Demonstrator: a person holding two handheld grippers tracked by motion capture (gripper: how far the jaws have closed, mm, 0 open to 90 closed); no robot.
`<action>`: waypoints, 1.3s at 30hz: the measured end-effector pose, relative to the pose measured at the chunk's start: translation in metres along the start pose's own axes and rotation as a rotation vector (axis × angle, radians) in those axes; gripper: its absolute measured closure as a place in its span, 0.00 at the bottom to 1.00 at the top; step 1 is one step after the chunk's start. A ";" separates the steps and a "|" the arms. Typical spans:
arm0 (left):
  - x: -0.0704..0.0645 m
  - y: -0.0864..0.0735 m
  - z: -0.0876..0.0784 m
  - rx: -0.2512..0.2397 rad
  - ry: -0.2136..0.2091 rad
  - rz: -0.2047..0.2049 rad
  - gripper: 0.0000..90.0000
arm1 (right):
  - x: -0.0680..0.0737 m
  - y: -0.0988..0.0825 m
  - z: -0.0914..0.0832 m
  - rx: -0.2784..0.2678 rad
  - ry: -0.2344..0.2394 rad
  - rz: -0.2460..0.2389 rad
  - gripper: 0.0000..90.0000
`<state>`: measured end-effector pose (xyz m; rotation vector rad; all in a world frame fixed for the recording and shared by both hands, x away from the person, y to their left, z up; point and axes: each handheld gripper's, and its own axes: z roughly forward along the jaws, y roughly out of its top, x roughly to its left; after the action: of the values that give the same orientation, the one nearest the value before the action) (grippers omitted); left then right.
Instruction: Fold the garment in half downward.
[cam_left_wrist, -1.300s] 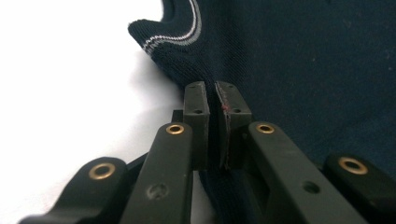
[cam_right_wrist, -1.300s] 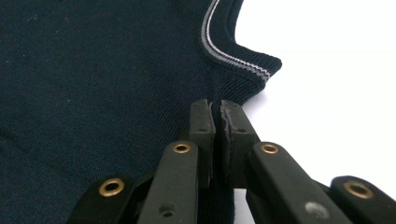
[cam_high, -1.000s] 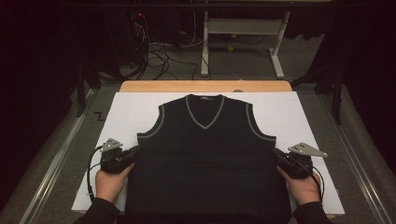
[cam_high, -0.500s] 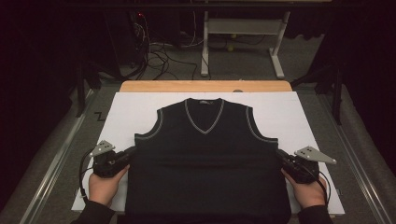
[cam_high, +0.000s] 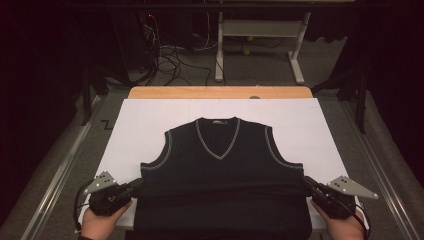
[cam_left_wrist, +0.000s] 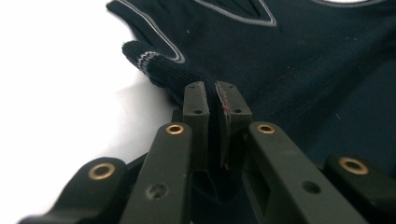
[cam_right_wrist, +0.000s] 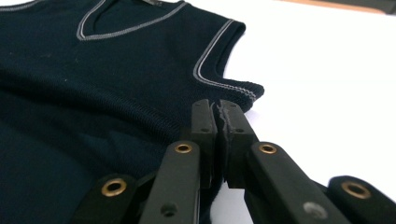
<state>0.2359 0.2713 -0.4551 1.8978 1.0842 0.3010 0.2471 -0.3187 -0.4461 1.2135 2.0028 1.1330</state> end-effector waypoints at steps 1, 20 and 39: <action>-0.002 -0.003 -0.001 0.014 -0.001 0.011 0.88 | 0.001 -0.003 -0.003 0.007 0.001 -0.005 0.96; 0.002 -0.026 -0.016 0.052 0.004 0.017 0.73 | 0.013 -0.032 -0.036 0.041 0.051 -0.009 0.79; 0.009 0.042 0.031 -0.103 0.050 0.028 0.15 | -0.007 0.021 0.021 -0.037 0.016 0.028 0.24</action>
<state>0.2828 0.2510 -0.4411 1.8229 1.0558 0.4141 0.2755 -0.3118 -0.4385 1.2210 1.9733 1.1913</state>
